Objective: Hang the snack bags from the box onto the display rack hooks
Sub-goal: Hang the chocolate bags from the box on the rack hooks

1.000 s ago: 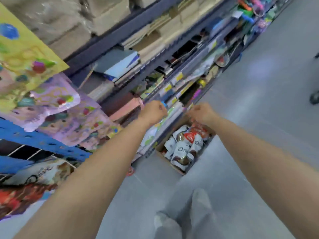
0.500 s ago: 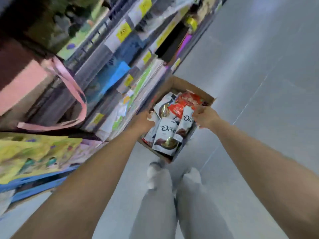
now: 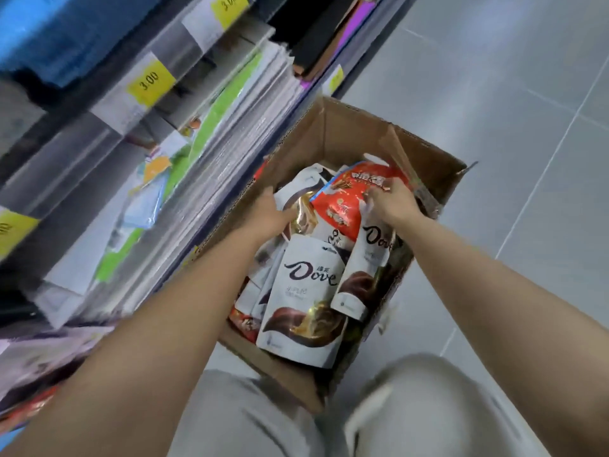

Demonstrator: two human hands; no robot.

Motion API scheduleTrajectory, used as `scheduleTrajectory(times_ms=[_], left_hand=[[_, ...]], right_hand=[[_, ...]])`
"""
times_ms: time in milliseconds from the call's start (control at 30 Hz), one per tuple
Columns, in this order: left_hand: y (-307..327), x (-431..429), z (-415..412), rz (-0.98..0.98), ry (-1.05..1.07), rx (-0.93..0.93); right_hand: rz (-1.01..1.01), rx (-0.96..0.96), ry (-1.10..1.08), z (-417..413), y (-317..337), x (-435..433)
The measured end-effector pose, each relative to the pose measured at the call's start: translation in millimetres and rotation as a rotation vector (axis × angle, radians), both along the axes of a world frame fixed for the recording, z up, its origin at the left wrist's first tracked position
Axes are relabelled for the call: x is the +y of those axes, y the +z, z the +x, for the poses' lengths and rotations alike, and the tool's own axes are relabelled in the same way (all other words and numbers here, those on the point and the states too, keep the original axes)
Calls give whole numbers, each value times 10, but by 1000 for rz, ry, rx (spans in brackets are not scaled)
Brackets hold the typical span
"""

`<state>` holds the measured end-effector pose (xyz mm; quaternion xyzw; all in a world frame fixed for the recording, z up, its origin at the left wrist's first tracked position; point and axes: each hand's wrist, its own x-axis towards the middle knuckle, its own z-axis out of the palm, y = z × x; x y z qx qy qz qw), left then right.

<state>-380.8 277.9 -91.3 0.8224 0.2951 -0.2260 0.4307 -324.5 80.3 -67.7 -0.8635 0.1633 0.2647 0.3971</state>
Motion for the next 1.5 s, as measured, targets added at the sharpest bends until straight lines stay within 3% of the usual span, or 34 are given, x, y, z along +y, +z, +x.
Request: scheduleTrajectory(times_ms=[133, 200, 367, 533, 667, 767, 900, 1033, 1100, 1233, 1333, 1433, 1500], left_hand=[[-375, -48, 112, 110, -37, -20], [-411, -104, 115, 64, -69, 6], [-403, -346, -24, 10, -417, 100], [-427, -288, -118, -93, -366, 45], [-387, -218, -135, -186, -282, 48], [-382, -206, -123, -226, -213, 26], [-366, -150, -100, -244, -83, -13], [-362, 21, -59, -111, -14, -29], [-324, 100, -30, -28, -44, 88], [-186, 218, -72, 316, -299, 375], [-72, 101, -99, 587, -478, 494], [-16, -90, -55, 767, -512, 232], [-67, -149, -16, 646, -575, -87]], right_hand=[[67, 190, -145, 186, -299, -99], [157, 200, -208, 218, -386, -149], [188, 153, -323, 244, -455, -134], [288, 232, -453, 260, -427, -179], [323, 399, -275, 259, -366, -2], [378, 390, -130, 253, -329, 285], [448, 237, -250, 308, -292, 394], [475, 178, -336, 333, -230, 159], [492, 184, -323, 349, -197, 39], [481, 199, -316, 417, -146, -138], [331, 268, -181, 407, -134, -251], [169, 346, 56, 349, -136, -300], [135, 340, 201, 302, -164, -293]])
